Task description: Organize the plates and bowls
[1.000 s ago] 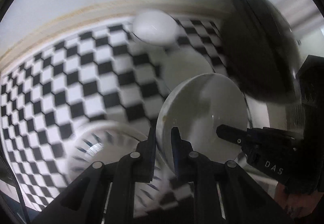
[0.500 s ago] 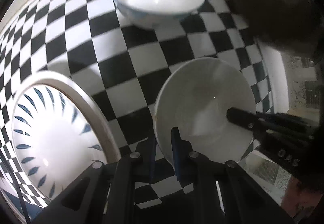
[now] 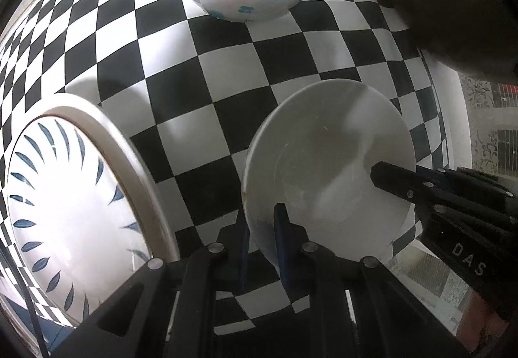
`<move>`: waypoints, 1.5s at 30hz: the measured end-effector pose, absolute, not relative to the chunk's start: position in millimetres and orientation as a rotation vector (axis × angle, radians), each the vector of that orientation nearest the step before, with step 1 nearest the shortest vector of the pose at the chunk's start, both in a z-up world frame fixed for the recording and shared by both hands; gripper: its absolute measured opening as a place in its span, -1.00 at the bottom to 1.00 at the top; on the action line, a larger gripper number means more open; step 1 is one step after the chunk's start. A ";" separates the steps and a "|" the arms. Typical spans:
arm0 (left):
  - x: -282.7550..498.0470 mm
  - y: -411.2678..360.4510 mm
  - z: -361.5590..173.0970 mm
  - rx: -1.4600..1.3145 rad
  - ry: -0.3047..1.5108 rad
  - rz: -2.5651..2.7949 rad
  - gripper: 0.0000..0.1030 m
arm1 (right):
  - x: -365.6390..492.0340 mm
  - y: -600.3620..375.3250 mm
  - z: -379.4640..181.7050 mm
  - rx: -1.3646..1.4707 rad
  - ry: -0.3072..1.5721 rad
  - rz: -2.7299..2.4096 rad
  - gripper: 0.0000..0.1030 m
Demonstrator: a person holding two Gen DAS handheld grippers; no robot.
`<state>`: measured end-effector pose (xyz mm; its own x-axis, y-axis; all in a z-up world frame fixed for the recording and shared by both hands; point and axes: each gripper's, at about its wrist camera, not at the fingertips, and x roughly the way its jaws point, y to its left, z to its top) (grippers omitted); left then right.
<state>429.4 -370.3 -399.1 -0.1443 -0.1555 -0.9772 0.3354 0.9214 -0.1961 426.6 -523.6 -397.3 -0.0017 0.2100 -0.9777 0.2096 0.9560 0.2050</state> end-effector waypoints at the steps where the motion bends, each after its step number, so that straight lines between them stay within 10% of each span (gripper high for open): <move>1: 428.6 -368.8 -396.7 0.130 1.672 -0.427 -0.73 | 426.4 -524.0 -396.8 0.335 1.585 0.003 -0.76; 11: 438.7 -344.3 -316.3 0.055 1.583 -0.448 -0.48 | 429.3 -530.9 -351.6 0.327 1.538 0.050 0.05; 13: 453.7 -336.1 -298.8 0.037 1.532 -0.442 -0.12 | 438.3 -531.4 -336.8 0.348 1.500 0.076 0.18; 15: 471.7 -326.3 -293.5 -0.008 1.515 -0.427 0.21 | 453.8 -528.9 -323.8 0.355 1.457 0.095 0.25; 26: 601.2 -315.4 -360.6 -0.156 1.593 -0.326 0.22 | 583.8 -516.9 -352.5 0.290 1.443 -0.019 0.26; 32: 624.0 -335.0 -390.4 -0.089 1.642 -0.368 0.14 | 615.8 -519.8 -381.4 0.310 1.494 -0.036 0.19; 35: 626.8 -339.6 -404.1 -0.086 1.681 -0.378 -0.24 | 622.1 -519.4 -394.9 0.312 1.531 -0.023 0.05; 40: 626.5 -348.0 -417.7 -0.050 1.702 -0.389 -0.73 | 630.4 -513.9 -410.7 0.303 1.581 -0.008 -0.59; 45: 624.4 -352.6 -415.6 -0.028 1.688 -0.403 -0.87 | 629.0 -508.9 -412.9 0.260 1.576 -0.021 -0.83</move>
<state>624.4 -352.6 -415.6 -0.1638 -0.2472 -0.9550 0.2112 0.9369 -0.2787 629.0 -508.9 -412.9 0.0001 0.1519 -0.9884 0.1780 0.9726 0.1495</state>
